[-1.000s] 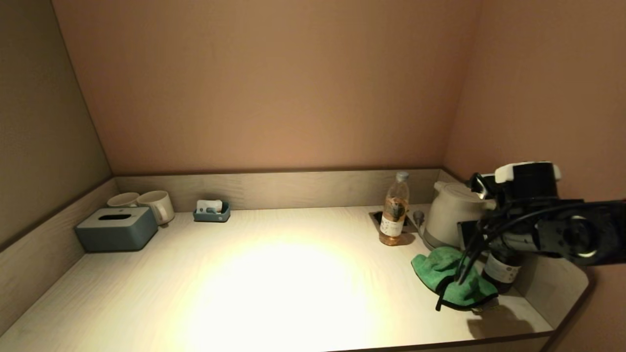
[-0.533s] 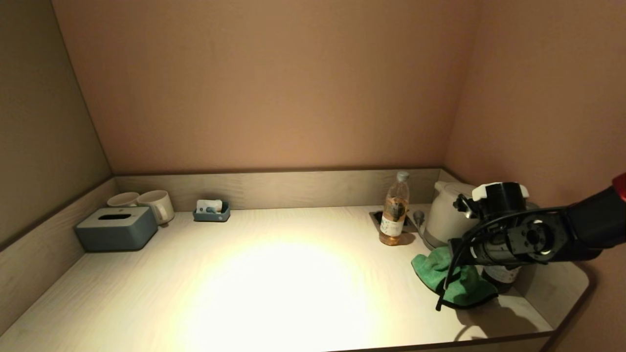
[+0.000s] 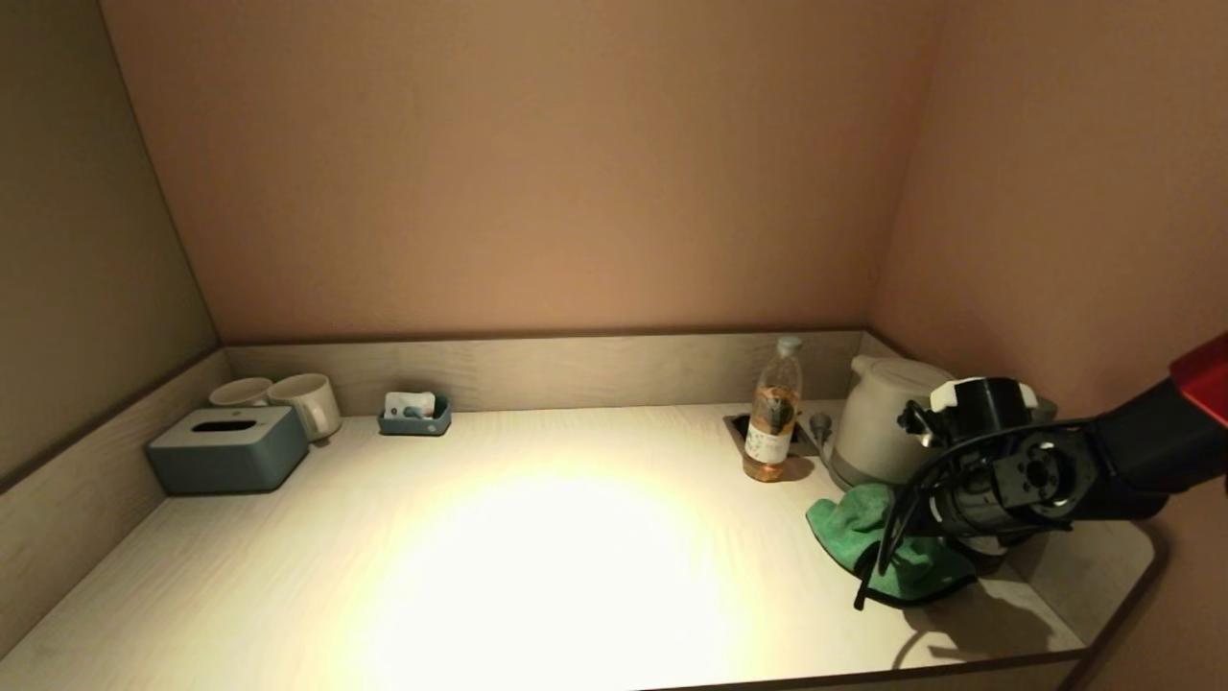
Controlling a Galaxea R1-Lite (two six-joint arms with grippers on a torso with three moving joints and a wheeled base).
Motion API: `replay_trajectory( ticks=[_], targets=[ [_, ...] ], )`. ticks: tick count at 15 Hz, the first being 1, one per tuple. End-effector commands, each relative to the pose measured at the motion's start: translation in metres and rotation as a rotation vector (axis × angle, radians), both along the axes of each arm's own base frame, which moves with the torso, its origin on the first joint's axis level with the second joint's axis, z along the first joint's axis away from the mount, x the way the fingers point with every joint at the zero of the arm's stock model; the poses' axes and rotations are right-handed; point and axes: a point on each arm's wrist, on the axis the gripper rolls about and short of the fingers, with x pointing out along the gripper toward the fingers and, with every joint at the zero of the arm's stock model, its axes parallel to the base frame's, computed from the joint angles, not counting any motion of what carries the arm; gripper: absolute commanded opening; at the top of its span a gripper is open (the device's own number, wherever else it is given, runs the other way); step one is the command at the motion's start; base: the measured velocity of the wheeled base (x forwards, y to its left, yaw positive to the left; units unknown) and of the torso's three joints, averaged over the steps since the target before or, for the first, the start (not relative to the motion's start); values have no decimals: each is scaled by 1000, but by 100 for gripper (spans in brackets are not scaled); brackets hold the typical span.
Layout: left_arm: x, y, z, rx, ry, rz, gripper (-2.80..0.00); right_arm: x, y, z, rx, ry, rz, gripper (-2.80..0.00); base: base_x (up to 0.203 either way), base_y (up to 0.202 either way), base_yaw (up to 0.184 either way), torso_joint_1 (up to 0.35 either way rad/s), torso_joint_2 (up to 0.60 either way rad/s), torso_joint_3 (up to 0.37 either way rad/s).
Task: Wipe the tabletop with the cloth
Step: Pick up the tablecloth
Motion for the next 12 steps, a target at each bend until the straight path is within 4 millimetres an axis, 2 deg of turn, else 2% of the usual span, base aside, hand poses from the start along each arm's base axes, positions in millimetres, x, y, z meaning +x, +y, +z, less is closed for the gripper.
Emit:
replay_trajectory(
  ticks=[1, 8, 12],
  targets=[
    [0, 0, 0, 0, 0, 0, -280, 4, 0, -7, 1, 14, -1, 0, 0, 0, 0, 0, 0, 0],
    [0, 0, 0, 0, 1, 0, -280, 23, -2, -31, 21, 48, -19, 0, 0, 0, 0, 0, 0, 0],
    [0, 0, 0, 0, 1, 0, -280, 28, -2, -38, 31, 57, -12, 0, 0, 0, 0, 0, 0, 0]
  ],
)
